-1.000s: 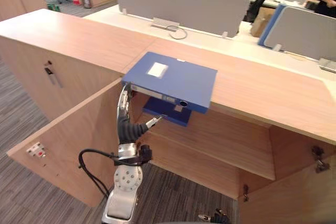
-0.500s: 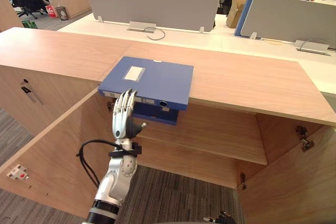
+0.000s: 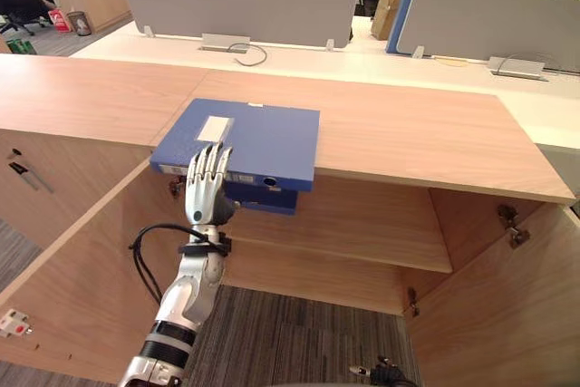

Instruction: Walk over to the cabinet, pick up the folder, carry it to the office cabinet, place the folder inside the office cabinet, then close the office cabinet door

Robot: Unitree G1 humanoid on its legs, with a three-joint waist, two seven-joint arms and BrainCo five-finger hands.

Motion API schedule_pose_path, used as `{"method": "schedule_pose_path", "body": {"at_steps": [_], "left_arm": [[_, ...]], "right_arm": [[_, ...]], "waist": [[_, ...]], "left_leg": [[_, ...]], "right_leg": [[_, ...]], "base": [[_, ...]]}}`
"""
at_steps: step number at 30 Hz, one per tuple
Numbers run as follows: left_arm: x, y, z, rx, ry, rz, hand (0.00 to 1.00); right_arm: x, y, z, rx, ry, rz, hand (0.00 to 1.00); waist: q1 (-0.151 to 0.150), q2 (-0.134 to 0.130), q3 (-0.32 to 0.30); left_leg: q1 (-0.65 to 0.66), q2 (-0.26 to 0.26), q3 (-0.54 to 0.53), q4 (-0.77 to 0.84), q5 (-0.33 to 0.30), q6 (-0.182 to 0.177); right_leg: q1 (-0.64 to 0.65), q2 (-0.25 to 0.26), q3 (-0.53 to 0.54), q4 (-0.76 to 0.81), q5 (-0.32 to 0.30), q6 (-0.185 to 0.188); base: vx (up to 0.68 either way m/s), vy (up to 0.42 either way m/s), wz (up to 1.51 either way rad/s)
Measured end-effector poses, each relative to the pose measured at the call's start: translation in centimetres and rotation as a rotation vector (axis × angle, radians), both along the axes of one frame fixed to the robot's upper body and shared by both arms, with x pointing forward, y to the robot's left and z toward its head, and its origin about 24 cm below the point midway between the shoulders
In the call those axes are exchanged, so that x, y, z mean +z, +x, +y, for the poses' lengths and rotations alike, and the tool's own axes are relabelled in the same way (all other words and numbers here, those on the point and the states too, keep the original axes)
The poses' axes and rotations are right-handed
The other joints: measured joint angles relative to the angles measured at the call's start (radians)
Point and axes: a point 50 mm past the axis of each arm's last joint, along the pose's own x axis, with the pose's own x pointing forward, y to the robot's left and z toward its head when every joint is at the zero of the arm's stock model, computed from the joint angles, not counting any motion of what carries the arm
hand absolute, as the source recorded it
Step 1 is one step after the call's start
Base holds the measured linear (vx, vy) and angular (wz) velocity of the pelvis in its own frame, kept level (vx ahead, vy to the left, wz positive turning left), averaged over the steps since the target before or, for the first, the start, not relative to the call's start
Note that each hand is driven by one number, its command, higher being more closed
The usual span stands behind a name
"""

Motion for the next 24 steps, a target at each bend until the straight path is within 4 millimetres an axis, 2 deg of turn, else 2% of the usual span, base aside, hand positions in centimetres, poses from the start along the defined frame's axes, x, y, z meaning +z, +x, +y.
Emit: {"method": "schedule_pose_path", "body": {"at_steps": [5,11,20,21,24], "left_arm": [[1.2,0.5,-0.1,0.001,0.007,-0.064,0.00],[1.2,0.5,0.0,-0.011,0.044,-0.062,0.00],[-0.5,1.7,0.5,-0.007,0.130,0.038,0.00],[-0.5,1.9,0.6,-0.005,0.137,0.047,1.00],[-0.3,2.7,1.0,0.003,0.160,0.058,1.00]], "right_arm": [[0.1,0.0,-0.4,-0.008,-0.011,-0.001,0.00],[0.1,0.0,-0.4,-0.010,-0.011,-0.001,0.00],[0.2,0.3,-0.8,-0.034,-0.014,-0.011,0.00],[0.2,0.4,-0.9,-0.033,-0.015,-0.013,0.00],[0.3,0.7,-1.0,-0.031,-0.018,-0.021,0.00]], "waist": [[-0.008,0.014,0.011],[-0.020,0.014,0.012],[-0.029,0.028,0.030],[-0.030,0.028,0.030],[-0.032,0.028,0.030]], "left_leg": [[0.008,0.001,0.011,-0.002,-0.001,0.000],[0.011,0.002,0.025,-0.004,-0.002,0.002],[0.011,0.002,0.027,-0.004,-0.002,0.002],[0.011,0.002,0.027,-0.004,-0.002,0.002],[0.011,0.002,0.029,-0.004,-0.002,0.002]], "right_leg": [[0.001,0.001,0.011,0.000,0.003,-0.001],[0.001,0.001,0.026,0.000,0.006,-0.001],[0.000,0.001,0.029,0.000,0.007,-0.002],[0.000,0.001,0.029,0.000,0.007,-0.002],[0.000,0.002,0.030,0.000,0.008,-0.002]], "base": [[-0.01,0.034,-0.07],[0.00,0.032,-0.07],[0.00,0.015,-0.01],[0.00,0.031,-0.01],[0.00,0.020,-0.01]]}}
